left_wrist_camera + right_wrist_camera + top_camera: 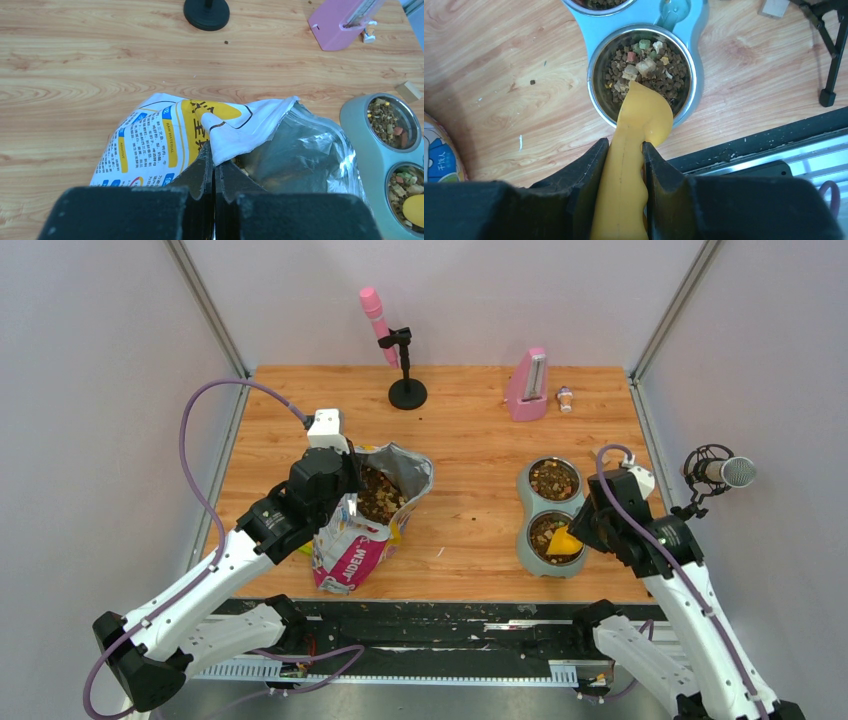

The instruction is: Serve the pet food

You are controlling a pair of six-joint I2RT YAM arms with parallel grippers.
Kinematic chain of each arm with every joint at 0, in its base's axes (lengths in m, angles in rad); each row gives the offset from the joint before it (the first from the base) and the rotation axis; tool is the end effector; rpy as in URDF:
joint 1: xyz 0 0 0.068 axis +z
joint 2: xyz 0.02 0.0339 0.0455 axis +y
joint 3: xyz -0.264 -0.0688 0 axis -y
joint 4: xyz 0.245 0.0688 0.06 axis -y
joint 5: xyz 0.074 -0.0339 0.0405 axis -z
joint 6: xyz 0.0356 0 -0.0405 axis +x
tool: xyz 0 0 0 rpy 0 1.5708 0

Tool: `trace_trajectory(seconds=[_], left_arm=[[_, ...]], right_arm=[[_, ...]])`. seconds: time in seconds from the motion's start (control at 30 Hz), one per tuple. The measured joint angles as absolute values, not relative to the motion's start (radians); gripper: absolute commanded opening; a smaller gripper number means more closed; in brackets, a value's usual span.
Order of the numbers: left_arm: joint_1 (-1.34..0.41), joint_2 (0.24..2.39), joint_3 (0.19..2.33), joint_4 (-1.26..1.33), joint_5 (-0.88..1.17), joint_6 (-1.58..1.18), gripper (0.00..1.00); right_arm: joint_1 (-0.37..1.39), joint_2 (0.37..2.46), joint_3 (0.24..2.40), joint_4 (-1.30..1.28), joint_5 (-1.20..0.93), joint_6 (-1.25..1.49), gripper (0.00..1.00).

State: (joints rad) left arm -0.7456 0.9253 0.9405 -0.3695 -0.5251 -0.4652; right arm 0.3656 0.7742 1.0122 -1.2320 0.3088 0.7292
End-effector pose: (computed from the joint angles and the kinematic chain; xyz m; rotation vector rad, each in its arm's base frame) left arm 0.1616 -0.1250 0.3517 -0.0846 1.8867 -0.3254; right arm 0.1104 0.0307 0.3237 0.5641 2.4319 0.0536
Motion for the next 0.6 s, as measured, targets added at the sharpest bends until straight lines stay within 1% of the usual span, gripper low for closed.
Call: trace_trajectory(seconds=[0.1, 0.3, 0.4, 0.53, 0.6], left_arm=[[-0.746, 0.925, 0.941, -0.369, -0.525, -0.465, 0.0], [-0.746, 0.925, 0.941, -0.369, -0.527, -0.465, 0.0], [-0.746, 0.925, 0.941, -0.369, -0.53, -0.465, 0.0], [-0.746, 0.925, 0.941, -0.369, -0.533, -0.465, 0.0], [-0.746, 0.925, 0.941, -0.37, -0.536, -0.465, 0.0]], right_arm=[[0.366, 0.807, 1.044, -1.232, 0.308, 0.692, 0.0], [0.365, 0.754, 1.119, -1.232, 0.315, 0.652, 0.01], [0.365, 0.735, 1.118, -1.227, 0.324, 0.653, 0.01], [0.366, 0.721, 1.105, -1.214, 0.33, 0.69, 0.05], [0.366, 0.702, 1.097, -1.184, 0.339, 0.711, 0.05]])
